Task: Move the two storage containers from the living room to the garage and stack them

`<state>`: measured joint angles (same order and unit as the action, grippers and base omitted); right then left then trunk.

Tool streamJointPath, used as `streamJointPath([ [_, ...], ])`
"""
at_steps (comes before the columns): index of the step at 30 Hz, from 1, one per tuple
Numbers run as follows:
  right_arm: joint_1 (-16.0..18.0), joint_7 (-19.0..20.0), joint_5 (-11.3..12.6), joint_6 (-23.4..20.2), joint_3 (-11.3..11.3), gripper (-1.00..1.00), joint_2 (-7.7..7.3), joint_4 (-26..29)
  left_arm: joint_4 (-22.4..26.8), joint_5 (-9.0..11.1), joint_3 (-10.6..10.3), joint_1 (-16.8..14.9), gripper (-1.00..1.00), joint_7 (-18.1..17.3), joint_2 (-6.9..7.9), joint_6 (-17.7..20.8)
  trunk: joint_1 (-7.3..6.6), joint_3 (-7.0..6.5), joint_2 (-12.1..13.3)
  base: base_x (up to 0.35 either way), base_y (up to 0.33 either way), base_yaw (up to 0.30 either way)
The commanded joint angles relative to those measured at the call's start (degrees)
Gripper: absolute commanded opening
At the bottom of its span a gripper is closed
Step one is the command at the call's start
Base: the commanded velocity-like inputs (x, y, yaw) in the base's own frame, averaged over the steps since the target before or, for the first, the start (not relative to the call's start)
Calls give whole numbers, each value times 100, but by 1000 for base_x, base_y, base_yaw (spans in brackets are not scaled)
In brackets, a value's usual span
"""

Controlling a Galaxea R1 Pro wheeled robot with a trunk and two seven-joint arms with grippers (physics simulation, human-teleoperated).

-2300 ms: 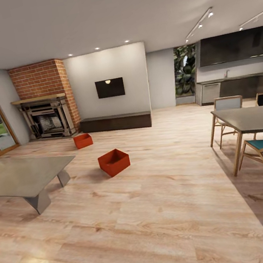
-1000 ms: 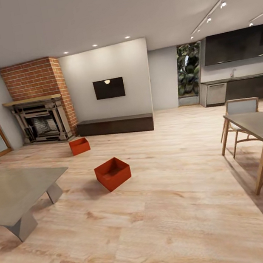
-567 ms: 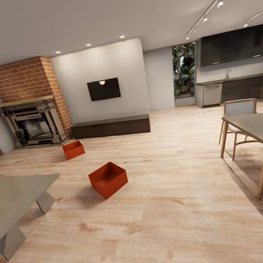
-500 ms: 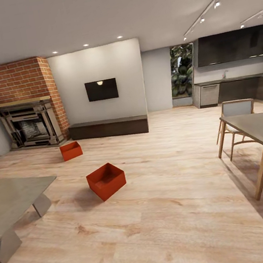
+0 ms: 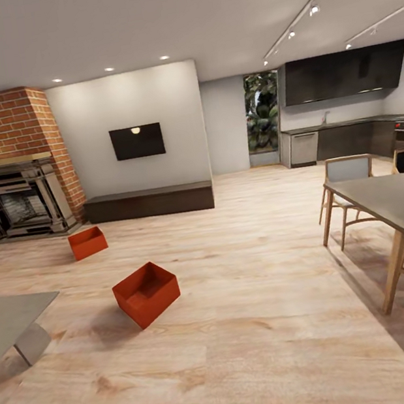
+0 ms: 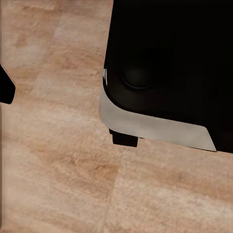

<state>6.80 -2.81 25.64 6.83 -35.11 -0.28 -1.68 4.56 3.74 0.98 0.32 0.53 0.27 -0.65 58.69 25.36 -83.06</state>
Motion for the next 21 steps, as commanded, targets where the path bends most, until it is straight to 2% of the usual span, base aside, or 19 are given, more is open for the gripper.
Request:
streamJointPath([
  [1, 6, 0, 46, 29, -48, 100, 4, -16, 10, 39, 3, 3, 100, 5, -1, -6, 3, 5, -2, 324, 0, -3],
  [21, 6, 0, 46, 26, -48, 100, 7, -16, 10, 48, 8, 3, 100, 6, -1, -6, 3, 5, -2, 324, 0, 0],
])
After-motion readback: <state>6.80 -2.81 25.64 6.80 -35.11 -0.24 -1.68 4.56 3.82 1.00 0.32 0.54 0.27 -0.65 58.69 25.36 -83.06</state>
